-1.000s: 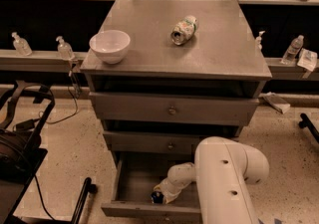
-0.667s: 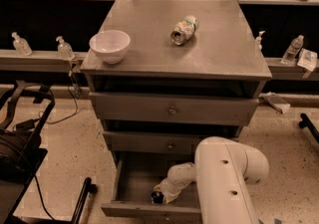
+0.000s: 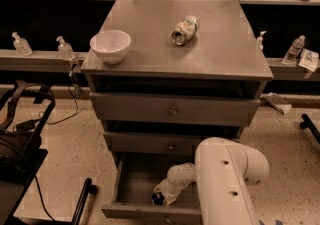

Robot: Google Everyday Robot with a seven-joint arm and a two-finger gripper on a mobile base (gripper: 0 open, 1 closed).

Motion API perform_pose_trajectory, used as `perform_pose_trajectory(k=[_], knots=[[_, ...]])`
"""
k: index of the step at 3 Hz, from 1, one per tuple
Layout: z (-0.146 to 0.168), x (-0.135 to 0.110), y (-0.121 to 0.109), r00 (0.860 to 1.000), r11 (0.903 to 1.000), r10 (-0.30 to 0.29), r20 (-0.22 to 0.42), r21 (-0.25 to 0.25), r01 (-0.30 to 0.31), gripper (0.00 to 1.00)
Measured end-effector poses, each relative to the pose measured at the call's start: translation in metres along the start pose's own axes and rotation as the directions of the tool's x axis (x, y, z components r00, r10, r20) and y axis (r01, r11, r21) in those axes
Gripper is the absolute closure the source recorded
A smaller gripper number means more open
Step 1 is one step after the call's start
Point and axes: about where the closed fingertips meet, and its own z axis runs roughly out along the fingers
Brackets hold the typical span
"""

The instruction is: Pick pepsi can from bottom drawer and place on counter

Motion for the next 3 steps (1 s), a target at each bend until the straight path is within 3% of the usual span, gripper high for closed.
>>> perform_pose_trajectory(k=[1, 2, 3], knots=[[-0.003, 0.001, -0.001, 1.0, 0.9998, 0.013, 0.005, 0.013, -0.013, 0.2], [-0.04, 0.013, -0.002, 0.987, 0.9775, 0.146, 0.061, 0.144, -0.154, 0.2], [-0.076, 0.022, -0.004, 0.962, 0.9304, 0.237, 0.137, 0.253, -0.265, 0.38]])
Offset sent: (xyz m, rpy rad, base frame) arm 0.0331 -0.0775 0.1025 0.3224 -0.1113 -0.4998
